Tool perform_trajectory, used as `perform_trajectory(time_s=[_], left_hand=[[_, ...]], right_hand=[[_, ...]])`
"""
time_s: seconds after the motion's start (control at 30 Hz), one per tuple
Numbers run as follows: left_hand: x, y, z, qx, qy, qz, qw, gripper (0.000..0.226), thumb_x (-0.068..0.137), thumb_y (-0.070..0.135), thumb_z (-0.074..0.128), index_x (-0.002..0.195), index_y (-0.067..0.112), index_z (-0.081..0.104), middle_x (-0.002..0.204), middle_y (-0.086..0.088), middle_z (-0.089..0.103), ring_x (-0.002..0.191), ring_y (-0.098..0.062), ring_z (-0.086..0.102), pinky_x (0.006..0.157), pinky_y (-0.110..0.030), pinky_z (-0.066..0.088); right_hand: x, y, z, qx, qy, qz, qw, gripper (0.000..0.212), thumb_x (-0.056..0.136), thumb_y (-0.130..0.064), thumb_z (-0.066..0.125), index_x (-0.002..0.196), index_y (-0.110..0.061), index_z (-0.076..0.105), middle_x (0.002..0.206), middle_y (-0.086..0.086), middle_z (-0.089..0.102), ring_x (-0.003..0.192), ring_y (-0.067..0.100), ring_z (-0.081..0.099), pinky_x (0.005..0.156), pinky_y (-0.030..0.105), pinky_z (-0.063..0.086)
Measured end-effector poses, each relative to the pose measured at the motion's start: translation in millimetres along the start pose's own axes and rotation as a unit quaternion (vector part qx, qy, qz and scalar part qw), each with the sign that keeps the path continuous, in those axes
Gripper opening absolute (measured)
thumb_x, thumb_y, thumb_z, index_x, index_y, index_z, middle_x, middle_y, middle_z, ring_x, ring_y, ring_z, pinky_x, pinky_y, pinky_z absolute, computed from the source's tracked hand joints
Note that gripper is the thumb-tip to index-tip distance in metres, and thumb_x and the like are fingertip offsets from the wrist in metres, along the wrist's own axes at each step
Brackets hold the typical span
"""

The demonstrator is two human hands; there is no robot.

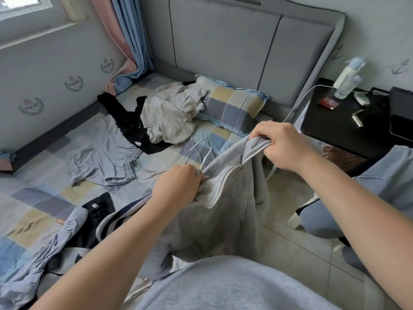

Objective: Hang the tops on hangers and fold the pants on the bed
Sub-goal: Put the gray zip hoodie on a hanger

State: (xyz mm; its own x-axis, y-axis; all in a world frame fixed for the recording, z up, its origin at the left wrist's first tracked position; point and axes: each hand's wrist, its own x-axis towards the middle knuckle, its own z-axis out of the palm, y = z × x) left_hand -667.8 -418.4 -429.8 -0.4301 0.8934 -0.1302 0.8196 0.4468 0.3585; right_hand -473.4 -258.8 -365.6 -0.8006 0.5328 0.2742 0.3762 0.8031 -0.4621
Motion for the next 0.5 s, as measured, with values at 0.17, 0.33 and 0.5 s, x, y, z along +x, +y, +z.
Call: perform_trajectory(time_s=[0.17,0.33,0.5], left_hand=[[8.9,3.3,-8.0,-0.161,0.118,0.046,0.979,0.046,0.1,0.039,0.058,0.06,0.021,0.043,0.056,0.004,0.049,0.059,-0.023,0.049,0.054,-0.036,0.038],[12.7,-8.7,-31.5,-0.308,0.201,0.091,0.925,0.038,0.098,0.04,0.058,0.067,0.018,0.054,0.055,0.001,0.049,0.051,-0.018,0.042,0.052,-0.039,0.038],[5.0,-19.5,-42.8,-0.317,0.224,0.139,0.911,0.042,0.1,0.028,0.06,0.063,0.022,0.042,0.055,0.007,0.034,0.052,-0.01,0.031,0.05,-0.035,0.029]], right_hand=[[-14.1,-54.4,8.8,0.092,0.005,-0.093,0.991,0.034,0.068,0.018,0.045,0.088,0.004,0.069,0.086,0.015,0.067,0.084,0.035,0.063,0.075,0.048,0.05],[-23.2,-69.8,19.5,0.085,-0.326,-0.009,0.941,0.043,0.084,-0.007,0.065,0.121,-0.029,0.062,0.125,-0.01,0.056,0.115,0.011,0.055,0.099,0.035,0.045],[-14.1,-43.3,-18.4,0.193,-0.035,-0.031,0.98,0.034,0.088,-0.025,0.069,0.121,-0.026,0.063,0.137,-0.014,0.057,0.132,0.008,0.05,0.109,0.038,0.042]])
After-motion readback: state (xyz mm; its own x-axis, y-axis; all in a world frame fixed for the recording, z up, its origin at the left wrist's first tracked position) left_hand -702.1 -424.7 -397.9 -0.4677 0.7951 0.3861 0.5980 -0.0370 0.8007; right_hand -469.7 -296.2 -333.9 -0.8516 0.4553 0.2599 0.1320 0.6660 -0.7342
